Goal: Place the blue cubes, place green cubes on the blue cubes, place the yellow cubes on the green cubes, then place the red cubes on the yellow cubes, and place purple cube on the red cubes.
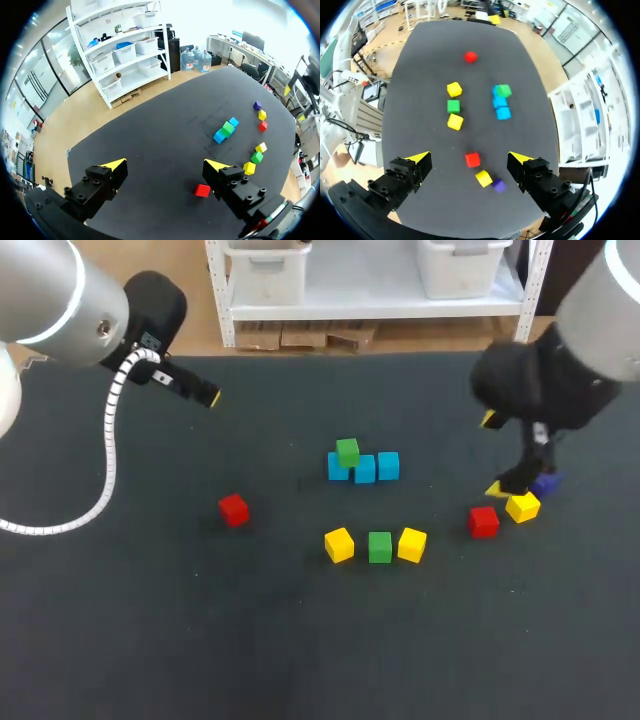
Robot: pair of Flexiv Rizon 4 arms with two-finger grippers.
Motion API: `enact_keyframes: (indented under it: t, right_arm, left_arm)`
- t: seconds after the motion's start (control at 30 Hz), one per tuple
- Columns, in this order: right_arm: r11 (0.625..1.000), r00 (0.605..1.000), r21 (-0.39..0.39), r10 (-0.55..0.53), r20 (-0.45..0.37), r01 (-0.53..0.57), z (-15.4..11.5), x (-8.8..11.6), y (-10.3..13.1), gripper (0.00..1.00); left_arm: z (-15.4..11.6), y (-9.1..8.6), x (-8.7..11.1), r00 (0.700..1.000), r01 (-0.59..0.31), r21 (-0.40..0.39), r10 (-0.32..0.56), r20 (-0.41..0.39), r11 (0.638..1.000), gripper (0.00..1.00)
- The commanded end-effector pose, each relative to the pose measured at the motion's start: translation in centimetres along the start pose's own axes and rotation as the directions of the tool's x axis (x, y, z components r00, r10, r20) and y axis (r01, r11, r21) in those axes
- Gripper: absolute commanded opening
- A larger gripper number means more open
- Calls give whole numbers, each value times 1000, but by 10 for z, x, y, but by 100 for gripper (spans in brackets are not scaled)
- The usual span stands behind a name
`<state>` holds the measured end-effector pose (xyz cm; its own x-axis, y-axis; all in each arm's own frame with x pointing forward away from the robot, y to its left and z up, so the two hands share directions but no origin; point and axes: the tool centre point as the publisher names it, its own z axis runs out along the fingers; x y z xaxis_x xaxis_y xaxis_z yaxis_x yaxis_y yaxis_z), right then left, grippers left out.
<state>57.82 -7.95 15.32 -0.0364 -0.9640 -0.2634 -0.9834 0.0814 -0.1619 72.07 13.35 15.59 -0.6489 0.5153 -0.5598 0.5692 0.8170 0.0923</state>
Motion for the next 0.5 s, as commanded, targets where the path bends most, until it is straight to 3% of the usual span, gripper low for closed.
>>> enact_keyframes:
  t: [0.03,0.2,0.5]
  right_arm:
    - [998,999,-51,-39,-32,37,18,-29,1,100]
    - [990,992,-108,-98,-84,88,50,-52,17,100]
    - [986,985,-156,-81,-151,57,95,-59,31,100]
  left_arm:
    - [-1,1,1,1000,-2,6,1,3,1000,100]
    - [-1,1,1,1000,-2,6,1,3,1000,100]
    - [-1,1,1,1000,-2,6,1,3,1000,100]
